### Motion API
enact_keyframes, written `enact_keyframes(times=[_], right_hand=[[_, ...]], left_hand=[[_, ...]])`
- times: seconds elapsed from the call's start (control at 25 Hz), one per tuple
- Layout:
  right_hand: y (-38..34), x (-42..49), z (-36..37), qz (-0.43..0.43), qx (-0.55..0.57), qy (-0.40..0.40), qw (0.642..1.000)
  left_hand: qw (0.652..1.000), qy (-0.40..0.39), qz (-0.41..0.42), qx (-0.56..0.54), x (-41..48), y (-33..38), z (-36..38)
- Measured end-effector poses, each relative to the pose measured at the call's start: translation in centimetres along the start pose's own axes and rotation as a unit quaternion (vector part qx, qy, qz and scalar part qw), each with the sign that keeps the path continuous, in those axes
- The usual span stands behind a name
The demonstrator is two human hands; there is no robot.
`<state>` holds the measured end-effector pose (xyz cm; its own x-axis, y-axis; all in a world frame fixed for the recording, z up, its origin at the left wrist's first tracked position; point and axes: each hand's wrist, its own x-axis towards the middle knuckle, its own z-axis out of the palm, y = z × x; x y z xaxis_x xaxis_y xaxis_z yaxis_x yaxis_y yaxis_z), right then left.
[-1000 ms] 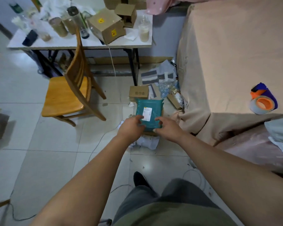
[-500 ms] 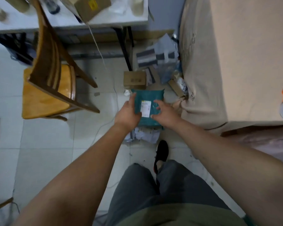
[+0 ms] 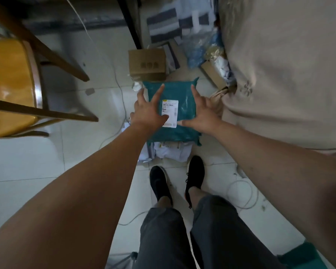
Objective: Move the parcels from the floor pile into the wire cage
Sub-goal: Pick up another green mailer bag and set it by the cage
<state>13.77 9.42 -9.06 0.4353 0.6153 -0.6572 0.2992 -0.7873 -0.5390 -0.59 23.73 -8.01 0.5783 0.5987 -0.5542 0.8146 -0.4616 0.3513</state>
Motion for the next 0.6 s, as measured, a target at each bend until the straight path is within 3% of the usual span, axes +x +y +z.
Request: enact_keyframes(times=[0.32, 0.6], right_hand=[[9.1, 12.5, 8.6, 0.017, -0.018, 0.031, 0.999], [12.3, 16.0, 11.4, -0.056, 0.075, 0.077, 0.993]], left_hand=[[0.997, -0.024, 0.039, -0.059, 11.0, -8.3, 12.1], [0.976, -0.05, 0.075, -0.198, 14.6, -10.4, 15.9]])
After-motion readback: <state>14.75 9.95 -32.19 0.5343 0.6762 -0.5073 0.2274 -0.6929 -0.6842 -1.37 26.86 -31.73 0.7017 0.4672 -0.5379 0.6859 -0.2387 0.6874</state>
